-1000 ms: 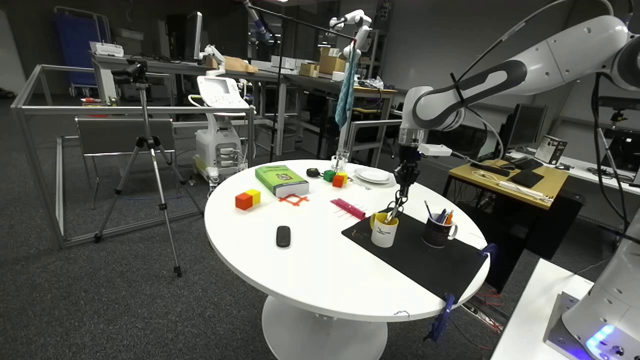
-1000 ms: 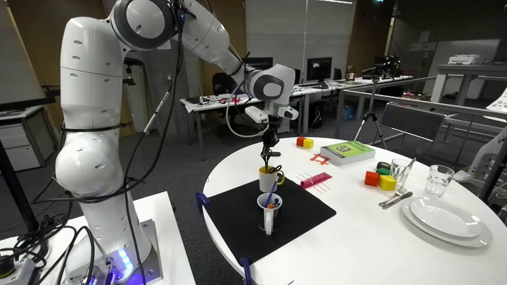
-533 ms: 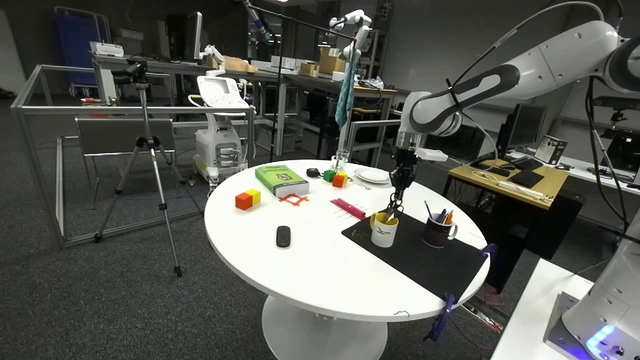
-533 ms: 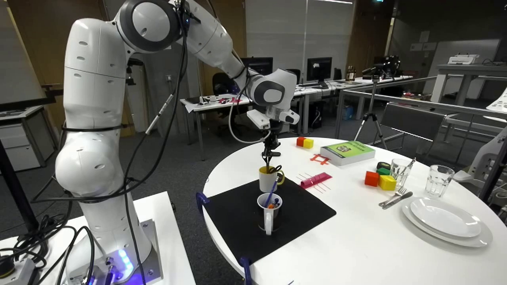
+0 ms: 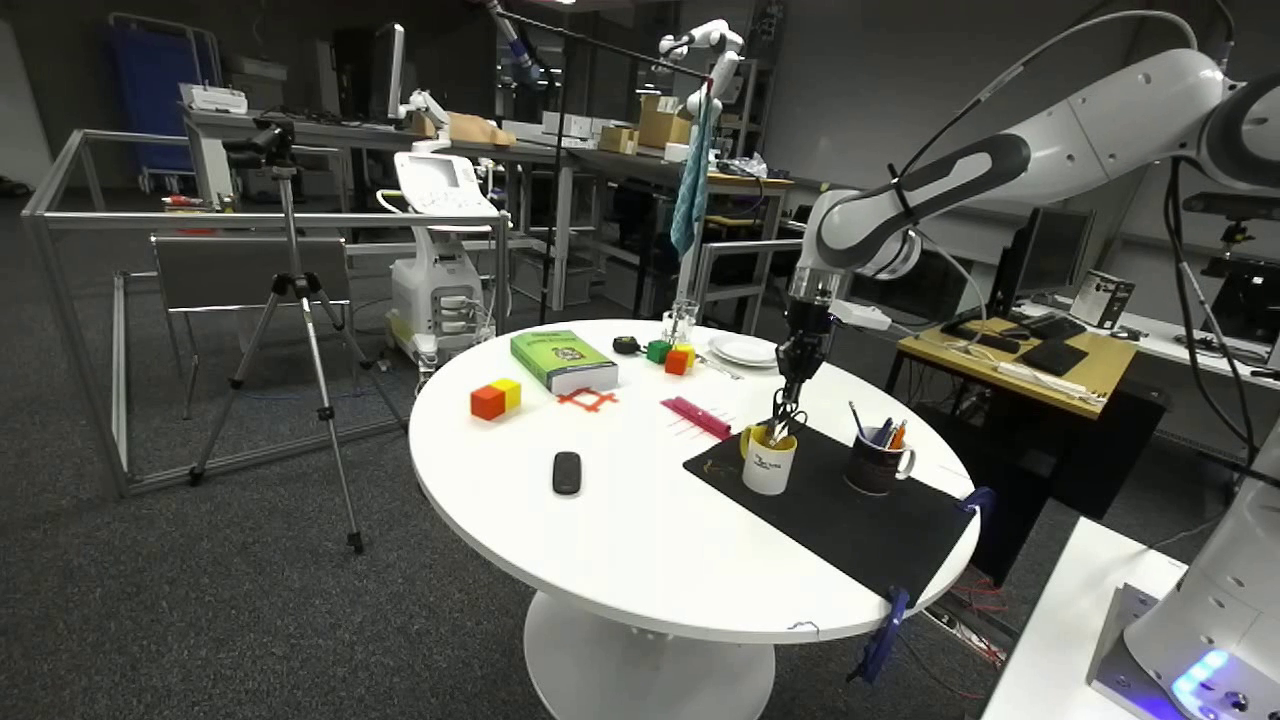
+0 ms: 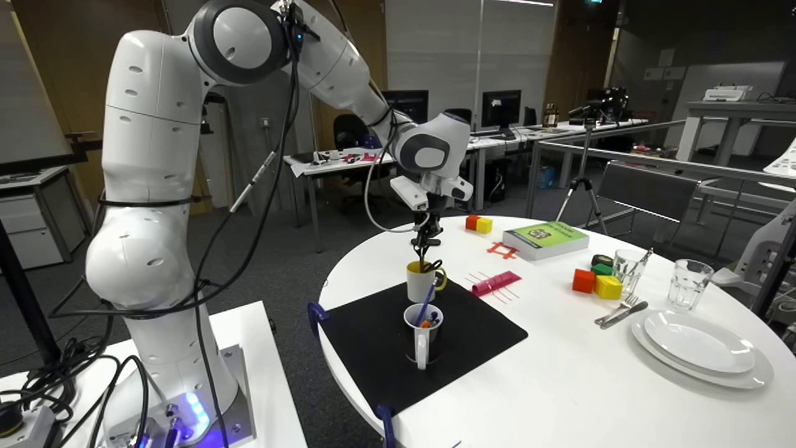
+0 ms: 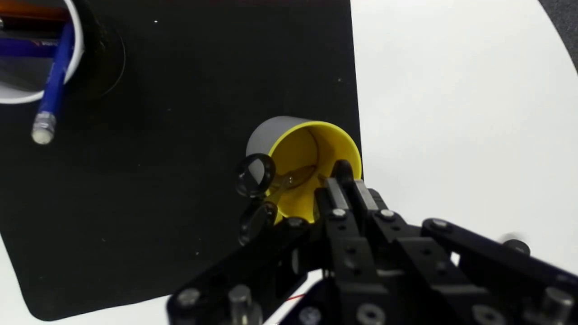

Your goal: Move the scissors from the right cup to the left cup

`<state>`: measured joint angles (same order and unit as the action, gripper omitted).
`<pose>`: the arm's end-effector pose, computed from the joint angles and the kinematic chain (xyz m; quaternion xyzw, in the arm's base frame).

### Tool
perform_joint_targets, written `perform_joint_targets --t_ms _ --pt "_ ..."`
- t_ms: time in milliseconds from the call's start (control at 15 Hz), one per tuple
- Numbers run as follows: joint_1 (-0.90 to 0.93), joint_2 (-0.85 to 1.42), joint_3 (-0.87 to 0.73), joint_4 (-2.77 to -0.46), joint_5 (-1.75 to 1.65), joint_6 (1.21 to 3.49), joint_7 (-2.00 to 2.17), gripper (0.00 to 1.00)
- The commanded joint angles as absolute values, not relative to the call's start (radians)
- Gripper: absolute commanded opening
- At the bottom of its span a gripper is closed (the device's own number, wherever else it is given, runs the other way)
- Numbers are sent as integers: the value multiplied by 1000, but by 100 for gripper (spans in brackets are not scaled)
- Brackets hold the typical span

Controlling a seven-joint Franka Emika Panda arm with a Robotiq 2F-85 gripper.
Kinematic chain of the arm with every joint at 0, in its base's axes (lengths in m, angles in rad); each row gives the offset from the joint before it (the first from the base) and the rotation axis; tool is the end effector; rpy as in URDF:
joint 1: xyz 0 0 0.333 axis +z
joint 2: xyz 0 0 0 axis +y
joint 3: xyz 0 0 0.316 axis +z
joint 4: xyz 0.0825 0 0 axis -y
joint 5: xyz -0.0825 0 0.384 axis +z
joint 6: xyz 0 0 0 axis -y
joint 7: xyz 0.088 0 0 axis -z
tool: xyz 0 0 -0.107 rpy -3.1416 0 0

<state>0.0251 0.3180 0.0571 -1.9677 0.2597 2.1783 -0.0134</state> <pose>0.5954 0.0576 0.3035 -0.9918 0.0331 0.0573 0.1092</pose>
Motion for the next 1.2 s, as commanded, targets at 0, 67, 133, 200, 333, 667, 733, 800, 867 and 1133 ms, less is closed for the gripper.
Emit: perform_joint_targets --t_ms 0,67,133,200,333,667,733,800,867,1133 --pt "7 327 65 -1967 284 2196 -62 2" --pt "7 332 65 -1965 280 2192 -62 2" --pt "7 338 65 -1964 278 2194 -64 2" --pt "7 342 65 -1962 279 2192 -66 2" --pt "7 348 65 -1962 278 2194 -68 2" --pt "9 366 60 -1960 259 2204 -64 2" --pt "9 367 60 -1960 258 2205 -65 2" --pt "9 369 60 -1959 257 2206 -66 2" --pt "8 370 60 -1959 257 2206 -69 2" --pt "7 376 61 -1955 255 2207 -81 33"
